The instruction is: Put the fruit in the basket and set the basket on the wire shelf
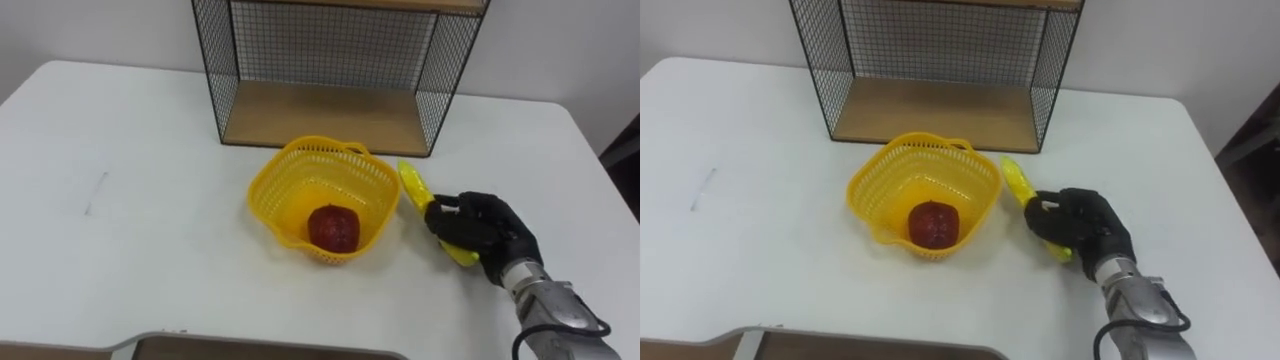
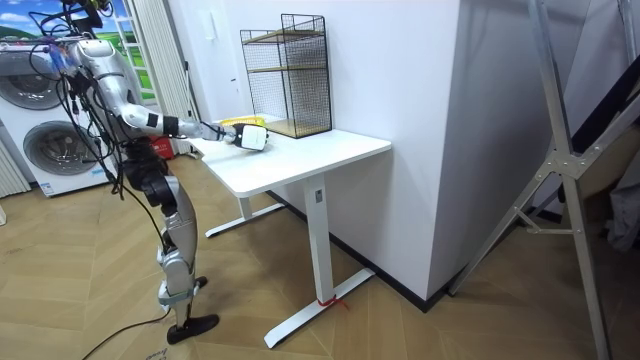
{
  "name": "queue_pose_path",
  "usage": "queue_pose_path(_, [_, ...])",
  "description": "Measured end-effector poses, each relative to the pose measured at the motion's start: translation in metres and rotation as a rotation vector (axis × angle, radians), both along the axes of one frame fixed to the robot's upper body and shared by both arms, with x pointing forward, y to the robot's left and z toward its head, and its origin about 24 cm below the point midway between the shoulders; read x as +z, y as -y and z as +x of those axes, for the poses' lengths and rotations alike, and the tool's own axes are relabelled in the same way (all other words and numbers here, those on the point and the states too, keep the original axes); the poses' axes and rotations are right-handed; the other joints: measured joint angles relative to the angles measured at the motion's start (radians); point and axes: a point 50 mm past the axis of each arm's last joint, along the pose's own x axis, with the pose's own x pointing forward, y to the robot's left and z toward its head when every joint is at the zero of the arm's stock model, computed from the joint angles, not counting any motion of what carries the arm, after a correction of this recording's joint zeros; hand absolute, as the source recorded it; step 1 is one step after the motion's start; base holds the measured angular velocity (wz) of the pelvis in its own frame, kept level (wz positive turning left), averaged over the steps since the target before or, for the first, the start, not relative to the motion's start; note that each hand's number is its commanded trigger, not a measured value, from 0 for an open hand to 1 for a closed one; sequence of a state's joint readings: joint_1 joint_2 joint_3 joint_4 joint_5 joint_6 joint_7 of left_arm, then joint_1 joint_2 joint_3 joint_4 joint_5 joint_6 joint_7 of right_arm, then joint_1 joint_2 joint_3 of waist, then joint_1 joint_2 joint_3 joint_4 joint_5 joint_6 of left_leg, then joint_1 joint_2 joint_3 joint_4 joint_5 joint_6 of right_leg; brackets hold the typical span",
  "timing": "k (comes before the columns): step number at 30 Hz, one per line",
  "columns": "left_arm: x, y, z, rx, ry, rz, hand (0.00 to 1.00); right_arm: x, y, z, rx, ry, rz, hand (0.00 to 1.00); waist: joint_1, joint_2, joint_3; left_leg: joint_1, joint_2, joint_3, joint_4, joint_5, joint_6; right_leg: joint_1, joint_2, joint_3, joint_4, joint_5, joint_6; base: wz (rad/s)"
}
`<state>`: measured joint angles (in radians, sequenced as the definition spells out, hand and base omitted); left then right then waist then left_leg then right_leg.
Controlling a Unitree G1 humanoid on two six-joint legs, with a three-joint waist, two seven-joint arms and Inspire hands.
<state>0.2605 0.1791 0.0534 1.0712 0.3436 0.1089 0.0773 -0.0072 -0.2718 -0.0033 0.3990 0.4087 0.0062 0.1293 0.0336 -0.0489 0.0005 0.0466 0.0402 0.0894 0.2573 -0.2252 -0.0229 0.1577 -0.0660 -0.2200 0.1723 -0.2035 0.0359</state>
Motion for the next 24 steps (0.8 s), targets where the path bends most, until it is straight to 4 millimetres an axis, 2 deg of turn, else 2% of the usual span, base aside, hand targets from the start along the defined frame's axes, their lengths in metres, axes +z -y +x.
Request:
queue_pose_path(4, [-0.001, 0.002, -0.006, 0.007, -0.016, -0.005, 0.0, 0.001, -0.002, 0.001, 0.004, 0.013, 0.048, 1.0, 0.0, 0.009, -0.0048, 0.001, 0.0, 0.0, -0.001, 0.0, 0.0, 0.001, 0.0, 0.0, 0.0, 0.0, 0.0, 0.0])
queue_pose_path(10, [-0.001, 0.003, -0.005, 0.0, -0.015, -0.007, 0.0, 0.002, -0.006, 0.001, 0.0, 0.022, 0.11, 1.0, 0.002, 0.008, -0.008, 0.001, 0.0, 0.001, -0.002, 0.001, 0.0, 0.0, 0.0, 0.005, 0.002, 0.0, 0.0, 0.0])
queue_pose_path(17, [-0.002, 0.007, 0.001, -0.016, -0.004, -0.017, 0.0, 0.024, -0.015, 0.012, 0.013, 0.125, 0.207, 1.0, 0.005, 0.003, -0.0057, 0.003, 0.0, 0.005, 0.0, 0.001, 0.001, -0.005, 0.0, 0.016, 0.013, -0.001, 0.001, -0.03])
queue_pose_path(22, [-0.002, 0.009, 0.001, -0.017, -0.004, -0.021, 0.0, 0.038, -0.025, 0.017, 0.064, 0.183, 0.149, 1.0, 0.02, 0.001, 0.0011, -0.001, 0.0, 0.005, 0.015, 0.001, 0.001, -0.005, 0.0, 0.017, 0.012, -0.001, 0.001, 0.0])
queue_pose_path(24, [-0.002, 0.009, 0.004, -0.022, 0.002, -0.022, 0.0, 0.038, -0.026, 0.018, 0.075, 0.184, 0.121, 1.0, 0.029, 0.0, 0.001, -0.001, 0.0, 0.005, 0.016, 0.0, 0.001, -0.004, 0.0, 0.017, 0.011, -0.001, 0.001, 0.0])
